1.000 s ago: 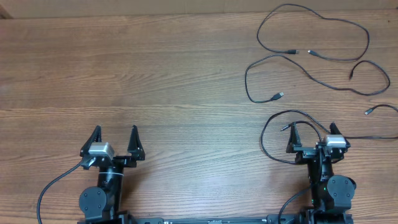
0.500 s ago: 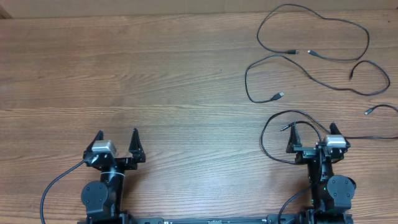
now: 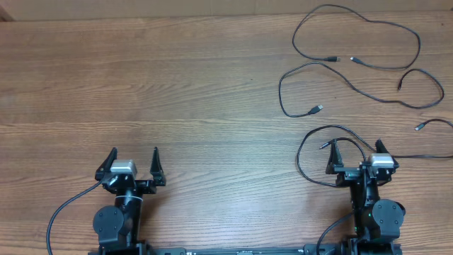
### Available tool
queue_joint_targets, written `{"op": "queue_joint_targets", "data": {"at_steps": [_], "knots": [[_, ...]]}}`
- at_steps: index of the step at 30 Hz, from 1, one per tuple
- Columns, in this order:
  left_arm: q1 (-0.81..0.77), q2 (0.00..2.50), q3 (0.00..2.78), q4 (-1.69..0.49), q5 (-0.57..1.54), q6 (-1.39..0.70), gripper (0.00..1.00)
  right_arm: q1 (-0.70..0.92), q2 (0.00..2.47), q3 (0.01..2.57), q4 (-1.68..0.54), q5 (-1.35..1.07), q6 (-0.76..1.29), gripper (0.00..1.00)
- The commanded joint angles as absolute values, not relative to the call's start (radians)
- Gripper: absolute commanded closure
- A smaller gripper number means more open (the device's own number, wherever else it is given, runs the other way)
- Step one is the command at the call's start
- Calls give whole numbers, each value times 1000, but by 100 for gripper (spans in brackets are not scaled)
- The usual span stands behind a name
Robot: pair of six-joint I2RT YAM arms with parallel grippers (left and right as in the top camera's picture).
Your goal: Untangle cables
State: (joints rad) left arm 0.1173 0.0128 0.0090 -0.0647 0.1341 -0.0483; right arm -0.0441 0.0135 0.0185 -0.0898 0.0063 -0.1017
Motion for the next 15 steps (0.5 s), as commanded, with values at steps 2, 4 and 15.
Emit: {"op": "queue_joint_targets", "data": {"at_steps": [2,4,15], "knots": [[108,3,5,-71,123,-4,1,-39,3,8,-84,6,-99,0],[108,3,5,-72,119,2,1,-39,3,8,-84,6,-99,0],[108,4,5,-70,109,1,0,-39,3,8,-83,6,-99,0]]}}
